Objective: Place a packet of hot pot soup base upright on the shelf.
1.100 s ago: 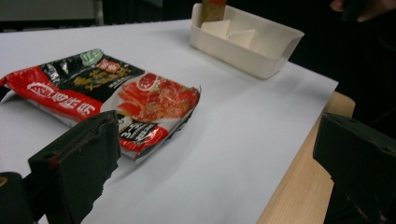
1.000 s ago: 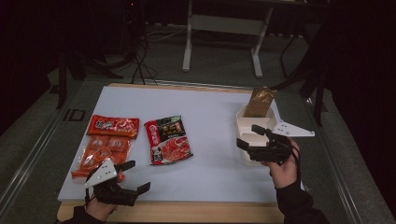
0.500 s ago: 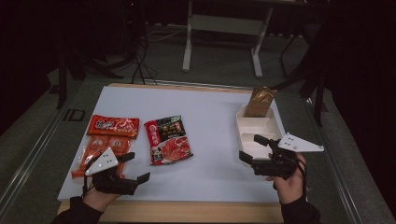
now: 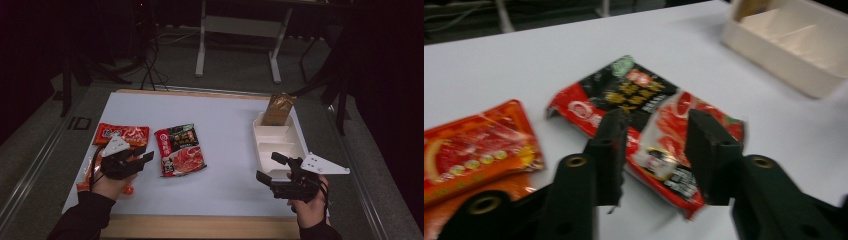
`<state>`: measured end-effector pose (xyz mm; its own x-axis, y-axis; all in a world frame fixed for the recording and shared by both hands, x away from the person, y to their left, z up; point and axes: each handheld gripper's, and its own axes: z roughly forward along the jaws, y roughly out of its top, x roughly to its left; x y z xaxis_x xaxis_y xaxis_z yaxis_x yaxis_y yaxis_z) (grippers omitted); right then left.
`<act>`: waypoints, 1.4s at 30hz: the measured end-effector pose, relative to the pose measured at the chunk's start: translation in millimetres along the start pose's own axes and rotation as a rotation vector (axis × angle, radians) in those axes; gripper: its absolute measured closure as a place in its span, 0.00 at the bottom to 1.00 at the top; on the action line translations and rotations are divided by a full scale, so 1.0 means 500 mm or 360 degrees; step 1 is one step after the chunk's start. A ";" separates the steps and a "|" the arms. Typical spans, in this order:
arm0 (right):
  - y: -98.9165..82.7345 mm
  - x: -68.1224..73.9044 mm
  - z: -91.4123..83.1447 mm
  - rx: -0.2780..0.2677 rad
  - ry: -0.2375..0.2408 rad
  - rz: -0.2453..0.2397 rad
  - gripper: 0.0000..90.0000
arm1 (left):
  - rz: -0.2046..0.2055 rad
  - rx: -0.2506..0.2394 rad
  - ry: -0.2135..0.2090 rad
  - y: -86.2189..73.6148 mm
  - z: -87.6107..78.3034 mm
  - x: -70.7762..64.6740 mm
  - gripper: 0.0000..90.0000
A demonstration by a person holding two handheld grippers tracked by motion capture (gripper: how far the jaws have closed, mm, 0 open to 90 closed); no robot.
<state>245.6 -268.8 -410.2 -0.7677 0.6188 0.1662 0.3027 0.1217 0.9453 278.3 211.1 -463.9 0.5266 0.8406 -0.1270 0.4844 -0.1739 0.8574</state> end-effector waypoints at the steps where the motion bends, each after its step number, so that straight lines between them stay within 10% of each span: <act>1: -0.001 0.001 0.000 0.0005 0.0007 -0.0002 0.14 | 0.0002 0.0008 0.0011 0.003 0.006 0.004 0.72; 10: -0.016 0.014 0.017 0.0044 0.0094 -0.0054 0.15 | 0.0051 0.0209 0.0177 0.011 0.084 0.023 0.99; 25: -0.020 0.018 0.029 0.0044 0.0175 -0.0050 0.15 | 0.0000 0.0563 0.0350 0.003 0.200 0.063 1.00; 42: -0.023 0.015 0.032 0.0064 0.0160 -0.0049 0.15 | 0.0042 0.0651 0.0151 0.007 0.260 0.009 1.00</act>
<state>245.2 -253.0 -424.5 -0.8294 0.5333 0.1663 0.2988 0.1720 0.9387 373.2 147.8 -526.1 0.4851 0.8733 -0.0449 0.7192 -0.3693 0.5886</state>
